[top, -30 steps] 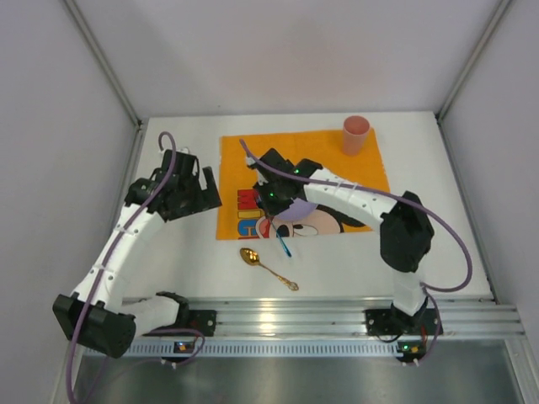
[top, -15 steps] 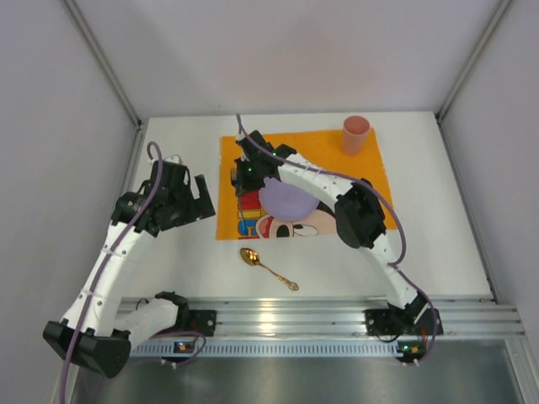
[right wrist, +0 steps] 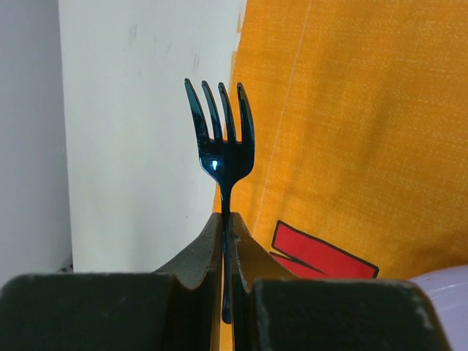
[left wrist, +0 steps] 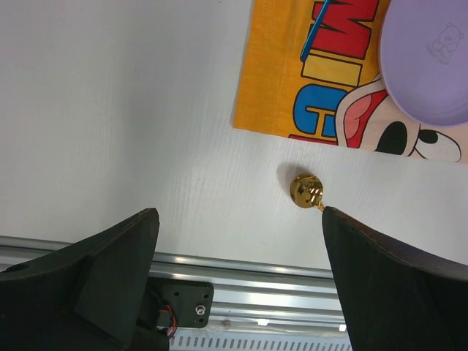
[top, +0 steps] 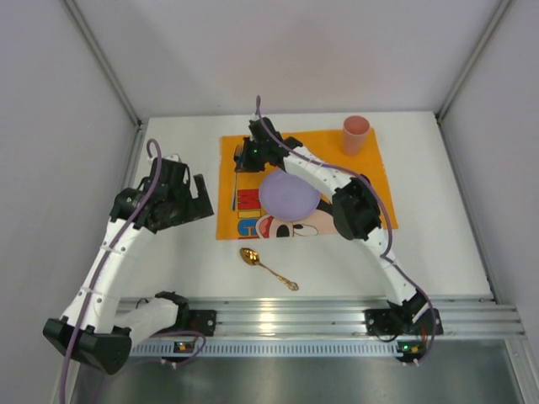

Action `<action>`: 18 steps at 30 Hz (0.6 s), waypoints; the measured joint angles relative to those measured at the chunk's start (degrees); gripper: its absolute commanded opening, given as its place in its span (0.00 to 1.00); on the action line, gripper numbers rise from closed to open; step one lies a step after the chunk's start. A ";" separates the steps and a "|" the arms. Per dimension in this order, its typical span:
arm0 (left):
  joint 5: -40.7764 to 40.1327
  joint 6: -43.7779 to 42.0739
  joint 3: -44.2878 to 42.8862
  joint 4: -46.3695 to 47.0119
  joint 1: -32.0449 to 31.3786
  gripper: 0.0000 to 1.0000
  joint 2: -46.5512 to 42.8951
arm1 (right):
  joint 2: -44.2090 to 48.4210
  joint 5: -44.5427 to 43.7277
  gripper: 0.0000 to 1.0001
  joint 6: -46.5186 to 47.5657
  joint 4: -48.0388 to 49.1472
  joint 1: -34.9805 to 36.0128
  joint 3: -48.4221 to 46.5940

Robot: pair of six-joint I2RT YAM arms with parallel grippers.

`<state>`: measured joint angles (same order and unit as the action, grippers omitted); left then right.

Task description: Set the dinner table for one person

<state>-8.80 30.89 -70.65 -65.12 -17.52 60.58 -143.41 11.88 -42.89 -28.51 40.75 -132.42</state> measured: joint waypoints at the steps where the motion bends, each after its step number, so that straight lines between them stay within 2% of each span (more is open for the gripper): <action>1: -0.09 0.00 -0.02 -0.02 0.00 0.98 0.11 | -0.07 0.04 0.00 0.13 -0.22 0.00 0.09; 7: -0.07 0.20 -0.02 0.02 0.00 0.98 0.57 | -0.07 -0.48 0.00 2.97 -2.51 0.00 4.02; 9: -0.04 0.50 -0.02 0.09 0.00 0.98 0.72 | -0.07 -0.42 0.19 3.91 -4.11 0.00 4.59; 10: -0.04 0.61 -0.02 0.13 0.00 0.98 0.83 | -0.07 -0.39 0.32 4.59 -4.46 0.00 4.63; 11: -0.04 0.74 -0.02 0.20 0.00 0.98 0.87 | -0.07 -0.17 0.63 5.07 -4.33 0.00 4.66; 13: -0.04 0.92 -0.02 0.26 0.00 0.98 0.90 | 0.07 0.57 0.83 6.27 -3.17 0.00 5.27; 14: -0.04 0.98 -0.02 0.26 0.00 0.99 0.94 | 0.28 1.40 1.00 6.64 -2.14 0.00 6.14; 18: 0.02 1.84 -0.04 0.28 0.00 0.98 1.27 | 1.62 4.00 1.00 7.96 0.37 0.00 8.37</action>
<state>-8.78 32.73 -70.70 -64.84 -17.52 61.84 -141.80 15.88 -34.94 -28.14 40.75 -124.05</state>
